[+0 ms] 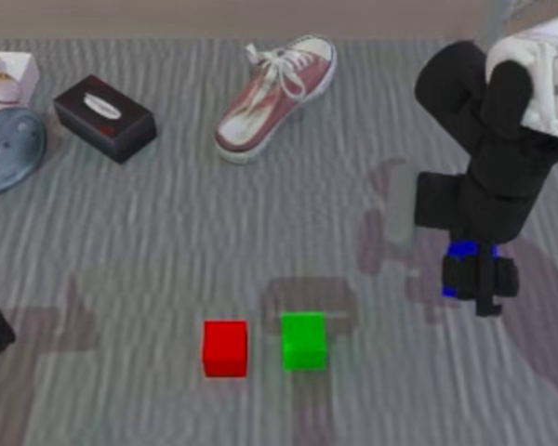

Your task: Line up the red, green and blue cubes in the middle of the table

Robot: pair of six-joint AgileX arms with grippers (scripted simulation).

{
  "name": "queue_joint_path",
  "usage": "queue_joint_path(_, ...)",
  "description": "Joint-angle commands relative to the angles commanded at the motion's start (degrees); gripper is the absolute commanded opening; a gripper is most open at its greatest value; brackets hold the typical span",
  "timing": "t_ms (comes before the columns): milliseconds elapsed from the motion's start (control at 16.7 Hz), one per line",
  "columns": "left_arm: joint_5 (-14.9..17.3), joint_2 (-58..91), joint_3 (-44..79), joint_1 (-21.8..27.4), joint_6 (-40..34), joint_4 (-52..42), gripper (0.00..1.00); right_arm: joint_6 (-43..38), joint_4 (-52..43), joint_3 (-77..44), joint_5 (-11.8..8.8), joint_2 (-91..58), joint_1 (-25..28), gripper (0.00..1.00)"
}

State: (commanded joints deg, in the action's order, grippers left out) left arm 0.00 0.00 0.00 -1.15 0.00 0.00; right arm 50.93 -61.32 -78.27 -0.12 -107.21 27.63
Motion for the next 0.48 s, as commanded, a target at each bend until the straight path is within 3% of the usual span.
queue_joint_path(240, 0.0, 0.0, 0.0, 0.0, 0.0, 0.0, 1.0, -0.9, -1.3, -1.2, 0.1, 0.5, 10.6, 0.0)
queue_joint_path(480, 0.0, 0.0, 0.0, 0.0, 0.0, 0.0, 1.0, -1.2, -1.5, -1.4, 0.1, 0.8, 12.6, 0.0)
